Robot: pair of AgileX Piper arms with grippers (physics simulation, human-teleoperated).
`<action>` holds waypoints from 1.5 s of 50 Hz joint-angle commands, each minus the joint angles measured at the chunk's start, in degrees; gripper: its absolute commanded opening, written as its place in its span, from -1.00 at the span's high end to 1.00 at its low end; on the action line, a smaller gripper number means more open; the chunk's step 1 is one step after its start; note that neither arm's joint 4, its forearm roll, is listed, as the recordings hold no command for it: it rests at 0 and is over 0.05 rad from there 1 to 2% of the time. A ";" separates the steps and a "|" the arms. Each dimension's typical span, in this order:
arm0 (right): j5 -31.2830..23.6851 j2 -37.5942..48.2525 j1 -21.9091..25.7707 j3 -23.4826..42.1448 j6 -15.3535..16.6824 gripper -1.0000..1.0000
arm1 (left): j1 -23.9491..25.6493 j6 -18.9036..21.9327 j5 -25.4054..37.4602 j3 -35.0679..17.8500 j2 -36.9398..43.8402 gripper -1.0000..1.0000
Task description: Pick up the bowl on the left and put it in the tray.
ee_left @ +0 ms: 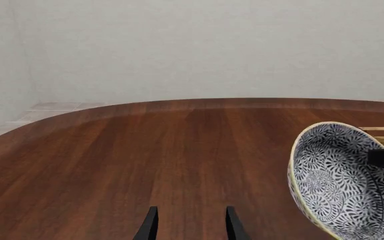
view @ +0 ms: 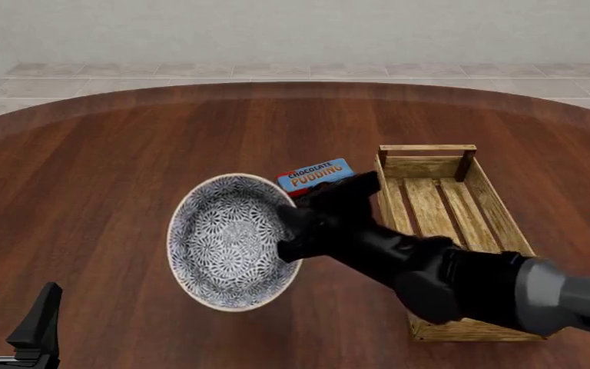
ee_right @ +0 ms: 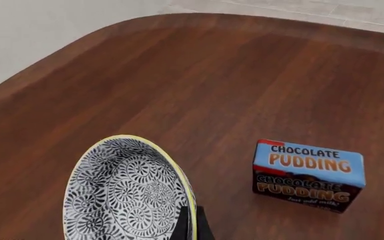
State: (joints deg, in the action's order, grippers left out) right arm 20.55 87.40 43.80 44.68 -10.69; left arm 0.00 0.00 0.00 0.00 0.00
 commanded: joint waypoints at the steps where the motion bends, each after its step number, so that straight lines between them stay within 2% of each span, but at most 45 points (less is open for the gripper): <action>1: -1.52 -3.96 0.11 -0.27 0.24 1.00 | 0.00 0.00 0.00 0.00 0.00 -1.00; 13: -1.98 -6.52 -1.38 -1.15 -1.07 1.00 | 0.00 0.00 0.00 0.00 0.00 -1.00; 16: -3.17 -7.25 -3.08 -1.01 -0.67 1.00 | 0.00 0.00 0.00 0.00 0.00 -1.00; 35: -7.41 -11.49 -4.76 -1.06 -2.71 1.00 | 0.00 0.00 0.00 0.00 0.00 -1.00; 69: -13.10 -20.74 -6.10 -0.56 -1.84 1.00 | 0.00 0.00 0.00 0.00 0.00 -1.00; 75: -14.50 -22.42 -7.81 -0.28 -1.86 1.00 | 0.00 0.00 0.00 0.00 0.00 -1.00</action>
State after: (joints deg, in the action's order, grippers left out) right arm 7.82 67.57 37.47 43.71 -12.38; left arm 0.00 0.00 0.00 0.00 0.00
